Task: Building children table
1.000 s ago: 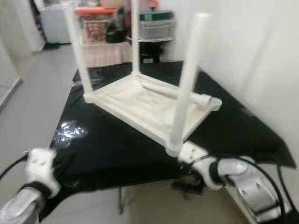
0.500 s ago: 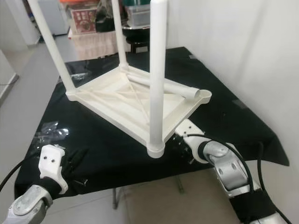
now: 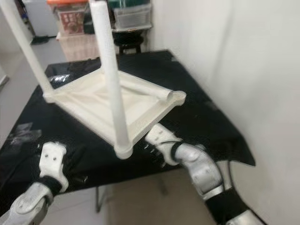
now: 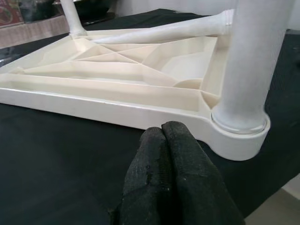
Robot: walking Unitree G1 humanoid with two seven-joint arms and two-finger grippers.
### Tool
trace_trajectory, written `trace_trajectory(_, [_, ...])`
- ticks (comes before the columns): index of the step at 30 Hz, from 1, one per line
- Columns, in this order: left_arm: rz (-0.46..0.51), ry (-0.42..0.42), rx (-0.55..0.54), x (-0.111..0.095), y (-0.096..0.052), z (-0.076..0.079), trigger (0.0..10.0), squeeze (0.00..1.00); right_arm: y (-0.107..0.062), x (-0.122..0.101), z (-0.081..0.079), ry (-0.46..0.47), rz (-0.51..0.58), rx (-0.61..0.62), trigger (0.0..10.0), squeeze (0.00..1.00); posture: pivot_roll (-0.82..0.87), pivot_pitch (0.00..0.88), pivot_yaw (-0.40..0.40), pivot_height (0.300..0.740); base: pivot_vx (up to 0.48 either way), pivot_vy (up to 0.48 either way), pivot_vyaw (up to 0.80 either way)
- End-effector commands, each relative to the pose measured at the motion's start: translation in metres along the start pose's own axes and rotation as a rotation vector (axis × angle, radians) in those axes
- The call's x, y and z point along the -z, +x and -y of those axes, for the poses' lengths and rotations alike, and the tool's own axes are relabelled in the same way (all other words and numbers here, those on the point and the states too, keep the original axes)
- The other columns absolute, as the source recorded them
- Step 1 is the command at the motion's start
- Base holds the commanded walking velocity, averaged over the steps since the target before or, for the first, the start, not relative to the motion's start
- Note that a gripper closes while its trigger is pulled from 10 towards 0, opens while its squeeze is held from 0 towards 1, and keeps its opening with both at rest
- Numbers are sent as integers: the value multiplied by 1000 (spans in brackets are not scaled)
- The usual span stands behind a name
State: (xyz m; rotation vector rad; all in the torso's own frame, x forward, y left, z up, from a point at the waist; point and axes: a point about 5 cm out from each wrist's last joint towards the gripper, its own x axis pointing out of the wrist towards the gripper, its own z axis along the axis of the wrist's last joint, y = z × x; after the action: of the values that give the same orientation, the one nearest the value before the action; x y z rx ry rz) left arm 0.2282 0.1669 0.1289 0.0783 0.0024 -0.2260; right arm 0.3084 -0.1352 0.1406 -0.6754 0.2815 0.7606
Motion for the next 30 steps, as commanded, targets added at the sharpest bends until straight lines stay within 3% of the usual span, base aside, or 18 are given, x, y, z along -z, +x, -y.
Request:
trace_trajectory(1, [-21,25,-24,3,-1,-5,10000,0,7,-8,-6,-40,22,-19,10000,0,-39,0,19,740,0,0,0])
trace_trajectory(4, [-21,28,-27,3,-1,-5,10000,0,11,-10,-8,-51,32,-26,10000,0,-37,0,18,740,0,0,0])
trace_trajectory(7, [-19,56,-37,2,0,-6,10000,0,39,-31,-28,-75,82,-83,10000,0,-19,0,17,740,0,0,0])
trace_trajectory(14, [-21,58,-30,1,-1,-4,10000,0,52,-47,-37,-83,122,-111,10000,0,-10,0,15,740,0,0,0])
trace_trajectory(15, [-21,60,-19,1,-2,-3,10000,0,57,-66,-45,-74,193,-147,10000,0,-2,0,10,740,0,0,0])
trace_trajectory(18, [-20,61,-16,1,-2,-2,10000,0,58,-75,-48,-69,223,-162,10000,0,-2,0,10,740,0,0,0])
trace_trajectory(22, [-20,64,-15,0,-2,-2,10000,0,57,-100,-66,-56,335,-239,10000,0,4,0,7,740,0,0,0])
trace_trajectory(23, [-19,67,-16,0,-2,-2,10000,0,55,-112,-76,-56,392,-290,10000,0,4,0,7,740,0,0,0])
trace_trajectory(24, [-19,67,-16,0,-2,-2,10000,0,55,-112,-76,-56,392,-290,10000,0,4,0,7,740,0,0,0])
trace_trajectory(25, [-17,71,-18,-1,-2,-2,10000,0,48,-132,-96,-66,490,-381,10000,0,7,0,8,740,0,0,0])
trace_trajectory(30, [-16,73,-19,-1,-1,-2,10000,0,45,-139,-104,-64,532,-421,10000,0,5,0,8,740,0,0,0])
